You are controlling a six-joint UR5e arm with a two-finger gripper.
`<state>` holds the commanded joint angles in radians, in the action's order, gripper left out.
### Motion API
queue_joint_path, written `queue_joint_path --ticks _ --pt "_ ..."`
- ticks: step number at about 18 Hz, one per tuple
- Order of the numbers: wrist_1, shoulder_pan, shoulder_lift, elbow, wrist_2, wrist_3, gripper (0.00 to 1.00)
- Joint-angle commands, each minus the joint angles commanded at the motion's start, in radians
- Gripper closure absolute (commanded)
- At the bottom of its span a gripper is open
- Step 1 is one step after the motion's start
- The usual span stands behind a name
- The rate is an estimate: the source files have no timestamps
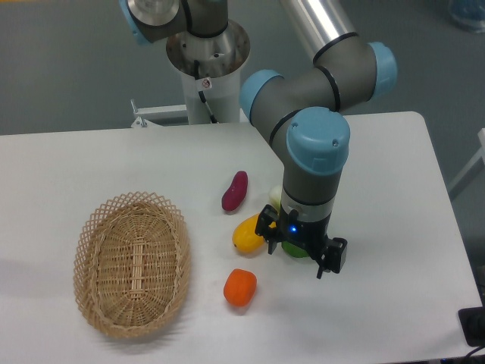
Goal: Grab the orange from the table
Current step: 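Move the gripper from the yellow pepper over to the orange, then lower the open gripper around the orange and close on it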
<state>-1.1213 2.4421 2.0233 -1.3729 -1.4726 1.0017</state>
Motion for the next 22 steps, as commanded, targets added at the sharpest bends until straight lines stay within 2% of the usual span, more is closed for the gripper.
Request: queue_joint_path --ticks 9,12,14,19,22 --pt "0.038 -0.028 0.025 -0.017 -0.002 -0.047 0.00" --pt "0.041 -0.037 0.034 -0.026 0.000 -0.130 0.00" --pt "0.067 -0.076 0.055 -0.040 -0.005 -0.176 0.00" --pt "0.089 -0.140 0.101 -0.061 -0.138 -0.221 0.00" --pt "0.115 -0.146 0.110 -0.080 -0.143 -0.219 0.00"
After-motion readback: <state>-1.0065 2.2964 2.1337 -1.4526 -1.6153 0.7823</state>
